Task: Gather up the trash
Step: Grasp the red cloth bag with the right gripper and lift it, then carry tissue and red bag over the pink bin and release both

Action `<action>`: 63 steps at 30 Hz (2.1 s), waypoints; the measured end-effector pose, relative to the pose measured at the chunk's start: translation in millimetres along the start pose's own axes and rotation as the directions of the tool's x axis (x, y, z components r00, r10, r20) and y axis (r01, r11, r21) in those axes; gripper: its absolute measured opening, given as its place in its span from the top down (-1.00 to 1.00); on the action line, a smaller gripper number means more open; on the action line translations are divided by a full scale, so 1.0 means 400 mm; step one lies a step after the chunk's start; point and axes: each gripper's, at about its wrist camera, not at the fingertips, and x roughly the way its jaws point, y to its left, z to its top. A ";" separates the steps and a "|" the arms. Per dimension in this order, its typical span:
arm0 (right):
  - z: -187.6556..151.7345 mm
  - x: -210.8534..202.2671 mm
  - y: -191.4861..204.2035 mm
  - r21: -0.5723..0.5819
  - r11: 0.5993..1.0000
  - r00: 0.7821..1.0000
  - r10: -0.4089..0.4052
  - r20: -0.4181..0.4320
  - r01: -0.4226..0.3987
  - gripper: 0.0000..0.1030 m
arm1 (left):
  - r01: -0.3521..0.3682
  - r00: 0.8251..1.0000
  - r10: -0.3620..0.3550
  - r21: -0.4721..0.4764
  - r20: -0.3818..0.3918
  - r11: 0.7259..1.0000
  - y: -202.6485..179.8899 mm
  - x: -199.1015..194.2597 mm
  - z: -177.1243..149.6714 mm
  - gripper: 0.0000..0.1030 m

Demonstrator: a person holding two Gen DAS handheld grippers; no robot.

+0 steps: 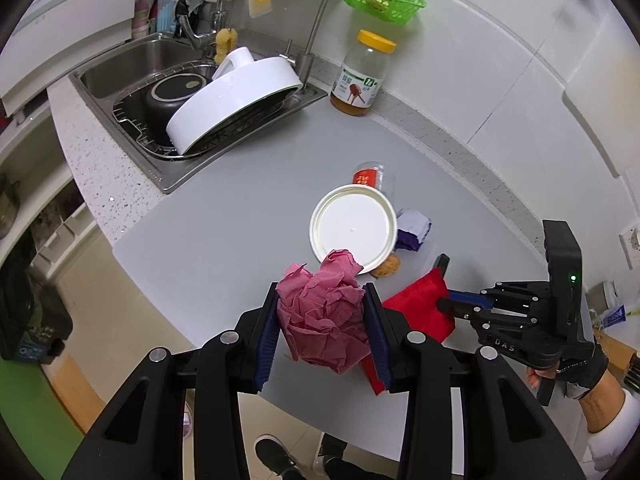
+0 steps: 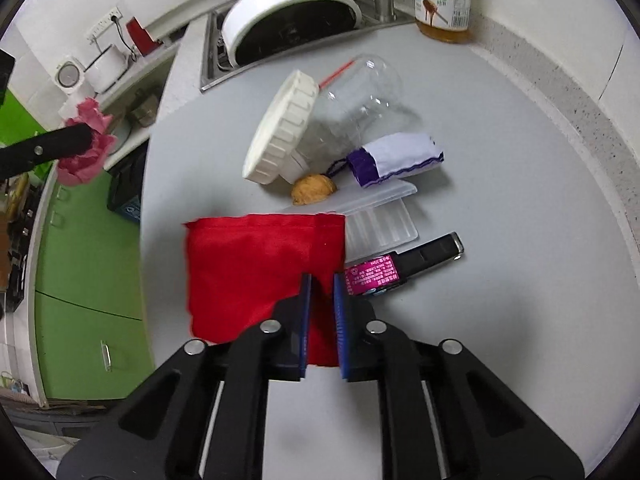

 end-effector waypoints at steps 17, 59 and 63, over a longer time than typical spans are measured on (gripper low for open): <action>0.028 -0.239 0.242 -0.245 0.965 0.975 0.142 0.169 -0.097 0.94 | -0.147 0.980 0.163 -0.136 0.115 0.980 0.011 -0.250 -0.191 0.24; -0.286 0.997 0.909 -0.604 0.761 0.971 0.197 -0.134 -0.238 0.94 | -0.310 0.932 0.358 -0.650 -0.063 0.693 1.030 0.314 -1.134 -0.90; -0.300 1.054 0.935 -0.614 0.747 0.967 0.200 -0.159 -0.255 0.94 | -0.306 0.929 0.365 -0.671 -0.056 0.675 1.067 0.325 -1.164 -0.89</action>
